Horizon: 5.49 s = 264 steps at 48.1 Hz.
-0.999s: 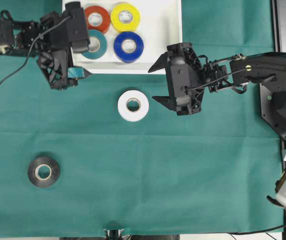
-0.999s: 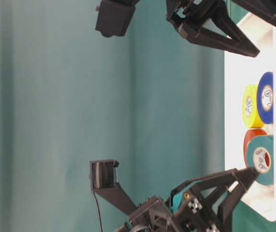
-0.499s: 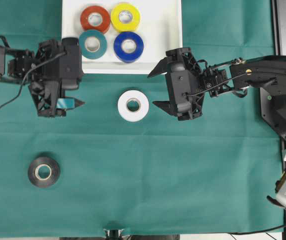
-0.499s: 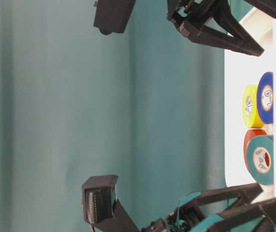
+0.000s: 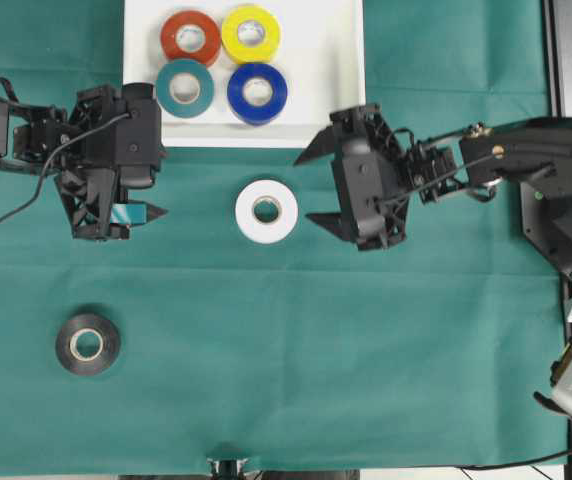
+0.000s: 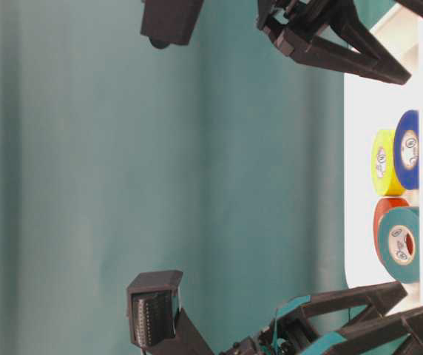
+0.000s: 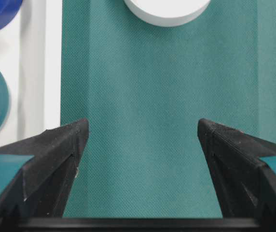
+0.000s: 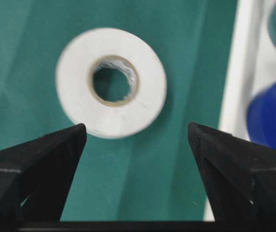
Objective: Put the tape alternately from left to right into the white case.
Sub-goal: 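Lower the right gripper onto the white tape roll and grasp it, then carry the white roll with the right gripper into the tray's upper-right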
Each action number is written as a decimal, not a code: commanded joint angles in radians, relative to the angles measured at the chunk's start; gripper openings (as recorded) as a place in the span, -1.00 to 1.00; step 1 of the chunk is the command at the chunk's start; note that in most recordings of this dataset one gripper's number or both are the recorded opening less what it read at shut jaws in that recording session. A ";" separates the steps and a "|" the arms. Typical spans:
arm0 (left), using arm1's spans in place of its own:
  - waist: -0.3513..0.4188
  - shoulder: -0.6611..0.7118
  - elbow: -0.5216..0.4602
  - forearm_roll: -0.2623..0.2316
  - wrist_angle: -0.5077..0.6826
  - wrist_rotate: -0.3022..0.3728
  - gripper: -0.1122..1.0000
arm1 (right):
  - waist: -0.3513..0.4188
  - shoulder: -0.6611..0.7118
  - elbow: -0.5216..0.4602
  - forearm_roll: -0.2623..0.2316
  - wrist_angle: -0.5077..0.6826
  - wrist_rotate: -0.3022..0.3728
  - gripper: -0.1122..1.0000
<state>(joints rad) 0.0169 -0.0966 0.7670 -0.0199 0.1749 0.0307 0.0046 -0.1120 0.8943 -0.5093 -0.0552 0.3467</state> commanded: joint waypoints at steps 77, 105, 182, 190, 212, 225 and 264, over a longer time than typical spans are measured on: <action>0.000 -0.025 0.000 0.000 -0.009 -0.002 0.90 | 0.091 0.284 -0.202 0.008 0.063 0.003 0.66; 0.000 -0.023 0.000 0.000 -0.009 -0.002 0.90 | 0.091 0.282 -0.204 0.008 0.063 0.003 0.30; 0.000 -0.023 0.003 -0.002 -0.009 -0.003 0.90 | 0.040 0.052 -0.170 -0.005 0.233 -0.005 -0.73; -0.002 -0.021 0.005 -0.002 -0.009 -0.003 0.90 | -0.028 0.029 -0.153 -0.005 0.249 -0.009 -0.73; -0.002 -0.021 0.005 -0.002 -0.025 -0.003 0.90 | -0.264 0.025 -0.147 -0.005 0.210 -0.018 -0.73; -0.002 -0.021 0.005 -0.002 -0.025 -0.005 0.90 | -0.394 0.040 -0.144 -0.005 0.137 -0.018 -0.73; -0.002 -0.023 0.003 -0.002 -0.025 -0.005 0.90 | -0.468 0.106 -0.167 -0.005 0.097 -0.014 -0.72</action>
<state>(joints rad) 0.0184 -0.0966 0.7793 -0.0215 0.1565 0.0276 -0.4617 0.0061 0.7501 -0.5123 0.0537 0.3313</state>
